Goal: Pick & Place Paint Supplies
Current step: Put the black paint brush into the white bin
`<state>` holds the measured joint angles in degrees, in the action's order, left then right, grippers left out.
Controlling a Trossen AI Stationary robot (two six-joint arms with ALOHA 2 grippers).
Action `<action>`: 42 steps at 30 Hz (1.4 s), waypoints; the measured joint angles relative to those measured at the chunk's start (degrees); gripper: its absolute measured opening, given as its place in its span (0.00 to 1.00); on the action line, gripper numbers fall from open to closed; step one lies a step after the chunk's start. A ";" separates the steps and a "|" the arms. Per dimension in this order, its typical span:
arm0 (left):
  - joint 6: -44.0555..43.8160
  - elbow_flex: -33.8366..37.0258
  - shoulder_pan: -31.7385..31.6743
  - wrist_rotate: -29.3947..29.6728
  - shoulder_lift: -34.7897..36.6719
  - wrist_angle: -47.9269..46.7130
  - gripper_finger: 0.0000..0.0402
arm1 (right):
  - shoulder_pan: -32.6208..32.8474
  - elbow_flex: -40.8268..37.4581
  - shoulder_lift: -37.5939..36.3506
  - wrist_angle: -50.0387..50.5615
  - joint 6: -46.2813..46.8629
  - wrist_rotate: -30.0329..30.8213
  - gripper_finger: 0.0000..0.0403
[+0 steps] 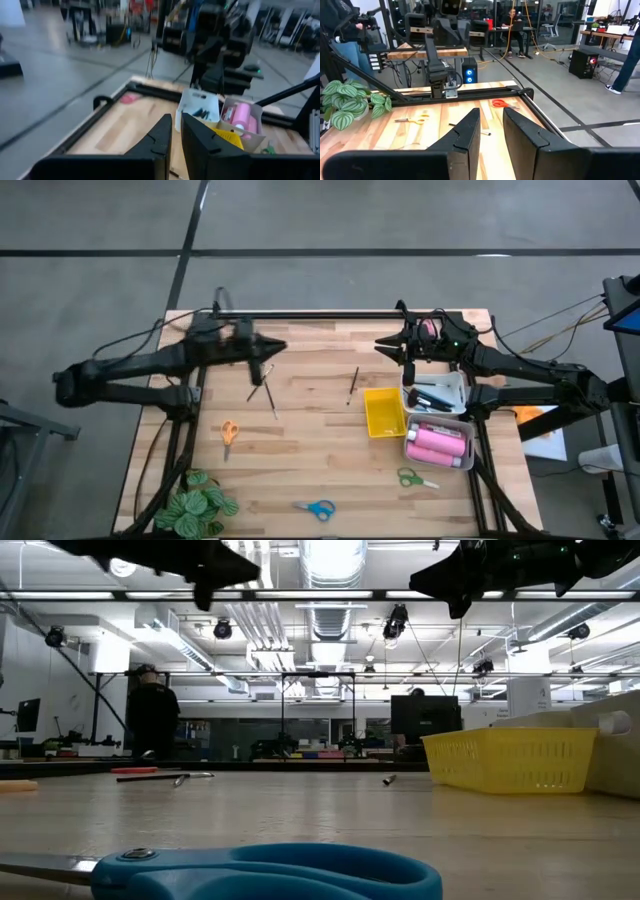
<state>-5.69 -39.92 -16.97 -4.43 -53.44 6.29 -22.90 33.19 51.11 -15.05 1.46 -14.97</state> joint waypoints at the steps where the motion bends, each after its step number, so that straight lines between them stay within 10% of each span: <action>1: -0.03 1.85 0.00 0.00 2.66 0.37 0.10 | 0.00 0.00 0.00 0.00 0.00 -0.01 0.21; 14: -0.07 17.13 0.00 0.00 26.91 1.67 0.10 | 0.00 0.00 0.00 0.00 0.00 0.00 0.21; 42: -2.23 17.76 0.00 -0.04 27.70 -1.30 0.10 | 0.00 0.00 0.00 0.00 0.00 0.01 0.21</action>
<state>-7.93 -22.15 -16.97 -4.47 -25.74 4.99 -22.90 33.19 51.11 -15.05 1.45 -14.96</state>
